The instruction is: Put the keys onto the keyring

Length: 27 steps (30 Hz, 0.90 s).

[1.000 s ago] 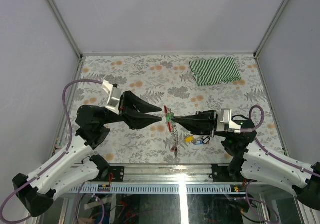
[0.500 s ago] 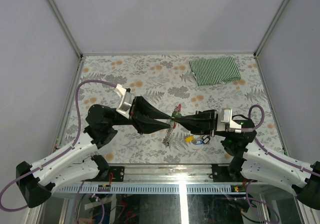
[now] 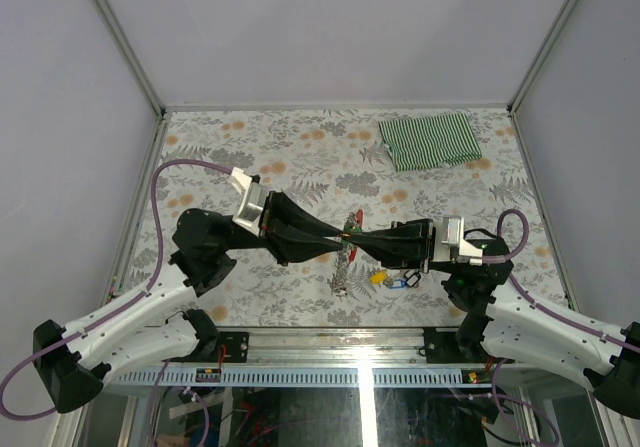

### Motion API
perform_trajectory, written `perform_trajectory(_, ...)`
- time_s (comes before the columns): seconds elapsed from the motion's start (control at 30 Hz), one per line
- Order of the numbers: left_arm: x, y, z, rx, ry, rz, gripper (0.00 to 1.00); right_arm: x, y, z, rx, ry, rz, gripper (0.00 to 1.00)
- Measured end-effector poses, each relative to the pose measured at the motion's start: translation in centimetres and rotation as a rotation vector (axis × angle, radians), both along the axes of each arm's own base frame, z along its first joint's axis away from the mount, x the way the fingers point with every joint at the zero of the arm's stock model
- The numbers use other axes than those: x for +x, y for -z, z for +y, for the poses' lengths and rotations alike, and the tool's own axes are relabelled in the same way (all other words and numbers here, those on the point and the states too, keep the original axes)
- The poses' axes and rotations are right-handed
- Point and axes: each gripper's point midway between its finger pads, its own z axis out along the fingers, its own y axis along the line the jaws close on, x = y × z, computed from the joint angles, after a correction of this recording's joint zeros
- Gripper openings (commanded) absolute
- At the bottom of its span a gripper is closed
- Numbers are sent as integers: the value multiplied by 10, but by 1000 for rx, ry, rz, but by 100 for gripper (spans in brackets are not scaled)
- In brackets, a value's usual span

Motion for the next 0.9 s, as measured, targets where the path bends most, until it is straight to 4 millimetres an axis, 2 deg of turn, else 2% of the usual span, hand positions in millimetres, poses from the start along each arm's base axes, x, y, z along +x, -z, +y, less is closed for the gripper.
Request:
perform_trajectory(0.2, -1, -4, 1, -18, 1, -13, 14, -1, 1, 0, -4, -3, 0, 0)
perform_trajectory(0.3, -1, -5, 1, -21, 2, -16, 2, -2, 0, -1, -3, -6, -3, 0)
perform_trajectory(0.33, -1, -5, 1, -21, 2, -15, 0, -2, 0, -1, -3, -6, -4, 0)
perform_trajectory(0.43, -1, -5, 1, -24, 2, -18, 0, -2, 0, -1, -1, -6, -4, 0)
perform_trajectory(0.6, 1, -2, -1, 5, -2, -19, 0, -2, 3, -2, -25, 6, -5, 16)
perform_trajectory(0.7, 3, -3, -2, 55, -17, -31, 0, -1, 2, -3, -58, 31, -24, 22)
perform_trajectory(0.9, 5, -2, 1, 176, -55, -84, 0, 2, 7, -8, -145, 87, -63, 25)
